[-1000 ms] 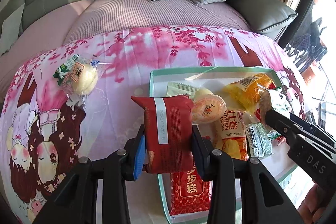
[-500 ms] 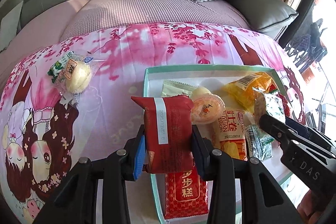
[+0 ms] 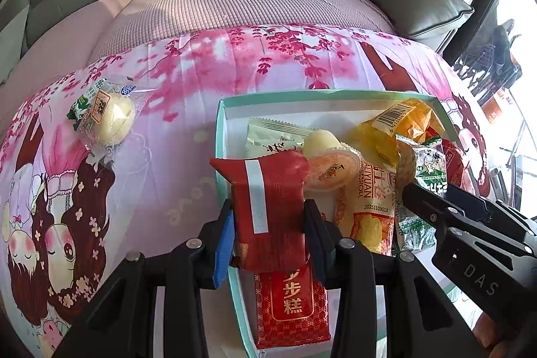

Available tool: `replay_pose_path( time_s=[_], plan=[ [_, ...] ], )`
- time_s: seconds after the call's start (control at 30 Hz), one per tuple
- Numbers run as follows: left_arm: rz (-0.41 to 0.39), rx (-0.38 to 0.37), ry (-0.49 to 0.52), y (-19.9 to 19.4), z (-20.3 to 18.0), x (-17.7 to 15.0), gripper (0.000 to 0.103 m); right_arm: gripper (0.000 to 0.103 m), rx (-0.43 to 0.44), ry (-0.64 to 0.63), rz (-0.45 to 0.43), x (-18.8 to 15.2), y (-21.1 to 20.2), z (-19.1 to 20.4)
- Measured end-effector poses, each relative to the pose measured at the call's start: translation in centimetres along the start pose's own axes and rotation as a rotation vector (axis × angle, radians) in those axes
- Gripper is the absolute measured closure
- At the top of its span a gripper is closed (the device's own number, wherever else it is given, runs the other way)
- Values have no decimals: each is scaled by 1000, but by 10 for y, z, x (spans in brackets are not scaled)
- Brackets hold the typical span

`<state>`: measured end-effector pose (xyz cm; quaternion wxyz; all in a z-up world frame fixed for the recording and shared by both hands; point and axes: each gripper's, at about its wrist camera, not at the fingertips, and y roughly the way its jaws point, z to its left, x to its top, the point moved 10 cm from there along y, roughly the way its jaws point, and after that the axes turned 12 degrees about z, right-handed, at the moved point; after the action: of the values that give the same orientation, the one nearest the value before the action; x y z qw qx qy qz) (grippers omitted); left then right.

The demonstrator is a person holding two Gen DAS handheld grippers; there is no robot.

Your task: Organize snacks

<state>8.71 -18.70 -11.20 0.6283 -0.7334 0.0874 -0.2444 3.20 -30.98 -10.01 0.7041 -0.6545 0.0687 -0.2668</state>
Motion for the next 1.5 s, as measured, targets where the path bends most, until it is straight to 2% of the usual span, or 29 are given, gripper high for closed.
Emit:
replay_pose_path(
  time_s=[0.1,0.4,0.6,0.83,0.9,0.93,1.0,1.13,1.27,1.33,1.5],
  plan=[
    [10,0,-7,2,2,0,60,50,-1,1,7,-1,1,-1],
    [1,-7,-9,-4,3,1,39,40,18,13,-26,3,-7,0],
    [-15,4,-25,-14,10,2,38,38,18,20,-52,6,-13,-2],
    [-30,-26,-134,-23,36,4,38,38,12,9,-48,5,-12,-1],
    [-38,-16,-178,-25,47,4,35,32,14,1,-50,5,-11,1],
    [-40,-12,-200,-26,54,4,25,30,16,-4,-52,5,-11,2],
    [-47,-7,-234,-26,64,4,16,23,11,-15,-57,6,-11,4],
    [-58,20,-284,-27,81,3,15,14,3,-33,-70,6,-11,7],
    [-74,37,-319,-27,92,2,12,0,-1,-41,-85,7,-12,8],
    [-80,46,-335,-28,96,2,3,0,-3,-42,-90,8,-13,7],
    [-84,54,-353,-28,103,2,3,0,-7,-43,-106,9,-14,7]
  ],
)
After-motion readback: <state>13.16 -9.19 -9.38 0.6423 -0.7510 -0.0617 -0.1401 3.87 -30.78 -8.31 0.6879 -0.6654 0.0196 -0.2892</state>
